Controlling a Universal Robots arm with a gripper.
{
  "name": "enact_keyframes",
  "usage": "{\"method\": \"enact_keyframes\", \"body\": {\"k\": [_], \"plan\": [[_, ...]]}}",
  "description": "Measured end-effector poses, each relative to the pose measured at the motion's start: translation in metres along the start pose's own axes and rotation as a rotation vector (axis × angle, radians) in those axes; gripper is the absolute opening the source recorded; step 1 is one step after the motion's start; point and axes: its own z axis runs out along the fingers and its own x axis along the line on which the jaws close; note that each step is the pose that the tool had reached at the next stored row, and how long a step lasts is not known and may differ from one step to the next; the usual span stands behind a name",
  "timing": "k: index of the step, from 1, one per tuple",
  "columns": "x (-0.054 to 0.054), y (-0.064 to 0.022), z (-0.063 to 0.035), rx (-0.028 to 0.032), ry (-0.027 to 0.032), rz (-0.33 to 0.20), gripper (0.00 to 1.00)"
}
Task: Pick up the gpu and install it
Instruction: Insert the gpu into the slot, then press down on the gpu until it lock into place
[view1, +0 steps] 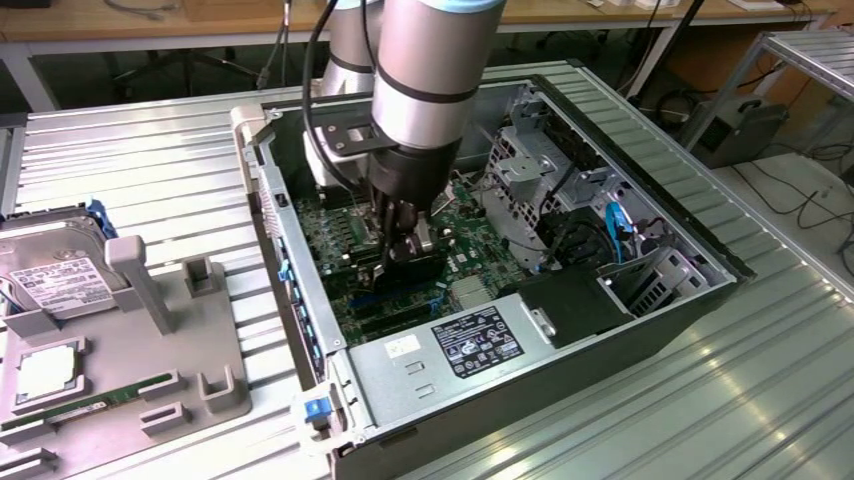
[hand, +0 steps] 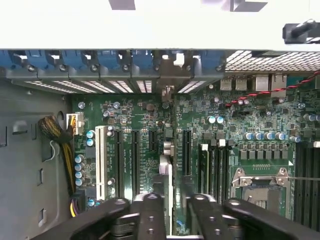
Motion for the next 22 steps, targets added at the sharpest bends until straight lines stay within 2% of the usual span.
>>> {"method": "enact_keyframes", "body": {"k": [1,2,4,9,22], "plan": [[-0.0005,0.0,-0.0008,0.0,0.0,0.0,0.2],[-0.0009,0.0,-0.0013,0.0001,-0.0001,0.0,0.2],[-0.0015,0.0007,-0.0014,0.0002,-0.0004,0.0,0.11],[-0.003,0.0058,-0.001,0.0014,-0.0003,0.0,0.11],[-0.003,0.0059,-0.0011,0.0014,-0.0001,0.0,0.11]]}}
